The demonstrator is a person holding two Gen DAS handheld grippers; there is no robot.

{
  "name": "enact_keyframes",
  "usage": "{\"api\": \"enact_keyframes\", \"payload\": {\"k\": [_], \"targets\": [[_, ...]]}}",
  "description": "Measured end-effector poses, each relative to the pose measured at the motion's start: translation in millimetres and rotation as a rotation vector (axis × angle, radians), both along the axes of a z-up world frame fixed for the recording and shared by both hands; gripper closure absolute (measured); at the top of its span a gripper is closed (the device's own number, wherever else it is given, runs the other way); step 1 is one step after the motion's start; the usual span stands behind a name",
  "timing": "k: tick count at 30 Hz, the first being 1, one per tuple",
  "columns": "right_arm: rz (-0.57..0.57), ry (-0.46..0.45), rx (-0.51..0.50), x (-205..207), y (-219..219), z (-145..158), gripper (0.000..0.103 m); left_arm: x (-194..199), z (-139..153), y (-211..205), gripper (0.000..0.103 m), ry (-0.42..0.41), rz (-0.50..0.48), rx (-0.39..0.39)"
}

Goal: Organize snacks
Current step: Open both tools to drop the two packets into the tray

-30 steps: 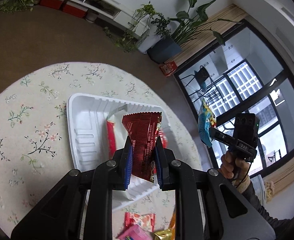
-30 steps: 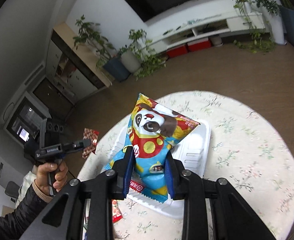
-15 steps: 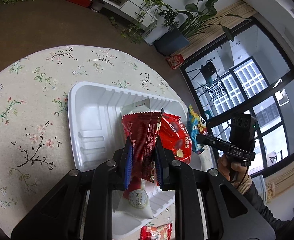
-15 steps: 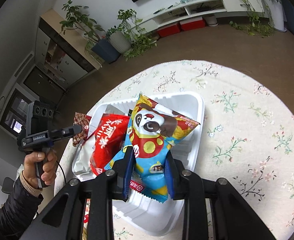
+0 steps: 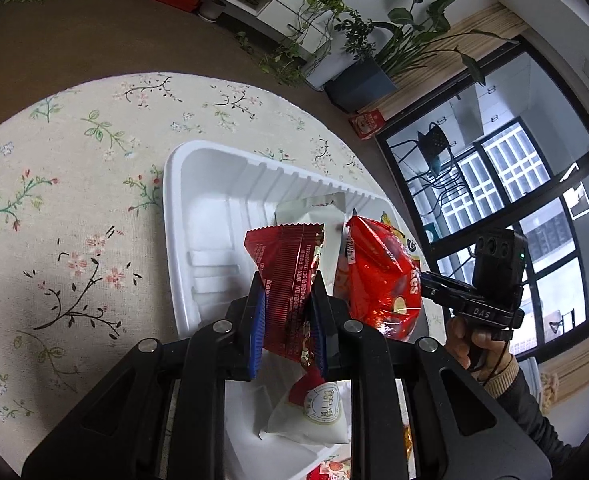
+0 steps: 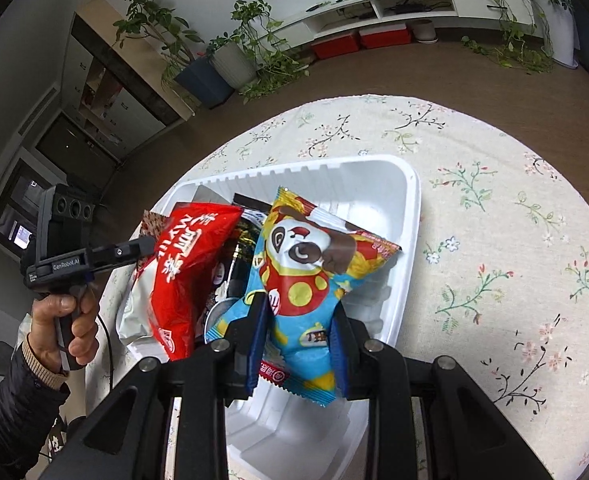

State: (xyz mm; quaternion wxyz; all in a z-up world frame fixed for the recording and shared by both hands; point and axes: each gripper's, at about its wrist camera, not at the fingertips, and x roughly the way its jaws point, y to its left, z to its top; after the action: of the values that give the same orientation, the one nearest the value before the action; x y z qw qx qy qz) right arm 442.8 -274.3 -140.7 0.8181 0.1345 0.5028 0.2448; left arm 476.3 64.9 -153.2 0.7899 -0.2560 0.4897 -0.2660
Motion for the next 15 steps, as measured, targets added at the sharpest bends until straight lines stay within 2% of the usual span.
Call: {"api": "enact_keyframes", "payload": {"k": [9,15], "targets": [[0.000,-0.032,-0.072,-5,15,4,0.071,-3,7,-7,0.085,-0.009,0.018,0.046],[0.022,-0.054,-0.168,-12,30,6,0.069,-1,6,-10,0.082,-0.004,0.042,0.073]]}}
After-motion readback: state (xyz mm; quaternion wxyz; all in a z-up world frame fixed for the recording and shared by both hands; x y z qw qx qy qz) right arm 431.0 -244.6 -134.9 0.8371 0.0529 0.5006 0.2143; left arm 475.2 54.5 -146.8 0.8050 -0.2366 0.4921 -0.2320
